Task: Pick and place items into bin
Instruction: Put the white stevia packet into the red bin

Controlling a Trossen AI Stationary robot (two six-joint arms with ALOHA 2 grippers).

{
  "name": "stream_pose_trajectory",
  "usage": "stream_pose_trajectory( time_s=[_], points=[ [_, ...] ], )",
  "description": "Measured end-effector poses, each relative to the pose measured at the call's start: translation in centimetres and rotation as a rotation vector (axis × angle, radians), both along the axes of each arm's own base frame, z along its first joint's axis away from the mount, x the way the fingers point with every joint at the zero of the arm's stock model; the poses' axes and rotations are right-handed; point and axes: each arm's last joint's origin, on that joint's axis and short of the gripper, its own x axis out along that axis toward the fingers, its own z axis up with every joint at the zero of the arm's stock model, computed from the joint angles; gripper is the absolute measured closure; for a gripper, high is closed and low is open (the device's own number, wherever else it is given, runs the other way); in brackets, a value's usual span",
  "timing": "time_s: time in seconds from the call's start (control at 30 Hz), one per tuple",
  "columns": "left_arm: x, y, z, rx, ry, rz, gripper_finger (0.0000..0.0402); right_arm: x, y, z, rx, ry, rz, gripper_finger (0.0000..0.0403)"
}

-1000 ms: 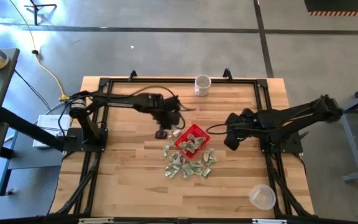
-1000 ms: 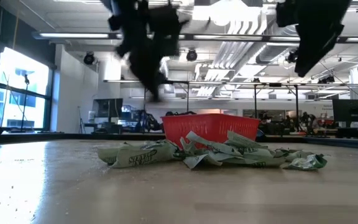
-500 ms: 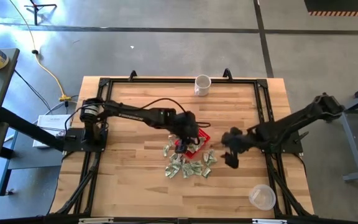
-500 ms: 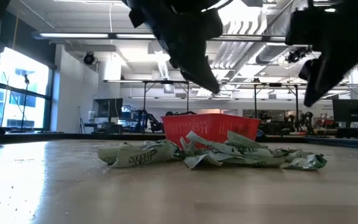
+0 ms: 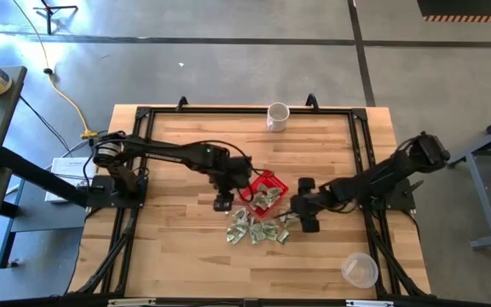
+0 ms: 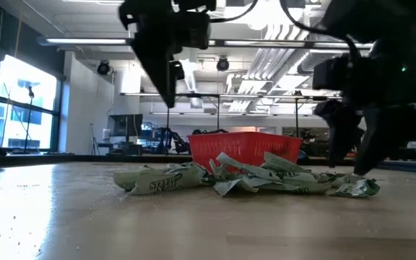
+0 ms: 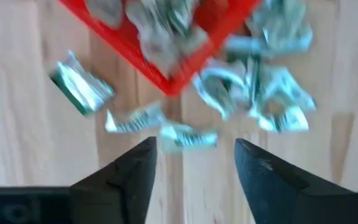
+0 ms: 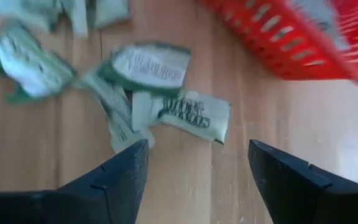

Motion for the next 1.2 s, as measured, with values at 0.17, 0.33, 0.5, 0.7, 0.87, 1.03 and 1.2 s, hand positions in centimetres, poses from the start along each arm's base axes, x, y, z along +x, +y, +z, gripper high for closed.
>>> stream_pose_trajectory(
  time_s=[0.17,0.33,0.5,0.7,0.87,1.03,1.2],
  points=[
    [-1.4,-1.0,-0.6,-0.022,0.028,0.037,0.0208,1.0,-1.7,-0.6,0.048,0.013,0.092,0.0137],
    [-2.2,-2.1,-1.9,-0.039,0.064,0.075,0.0251,1.8,-2.3,0.0,0.025,-0.012,0.198,0.0137],
    [-2.6,-2.8,-2.3,-0.053,0.059,0.100,0.0279,1.9,-2.5,-0.2,0.081,0.014,0.289,0.0150],
    [-2.9,-2.6,-2.2,-0.030,0.062,0.134,0.0297,2.1,-2.7,-1.6,0.121,0.077,0.275,0.0208],
    [-3.0,-2.6,-2.0,-0.026,0.055,0.142,0.0302,1.8,-2.9,-1.8,0.136,0.128,0.150,0.0279],
    [-2.9,-2.5,-2.0,-0.015,0.049,0.123,0.0302,0.3,-2.7,-1.0,0.225,0.229,-0.011,0.0381],
    [-2.7,-2.4,-2.0,0.012,0.018,0.081,0.0302,-0.3,-2.4,3.2,0.273,0.140,-0.173,0.0383]
  ],
)
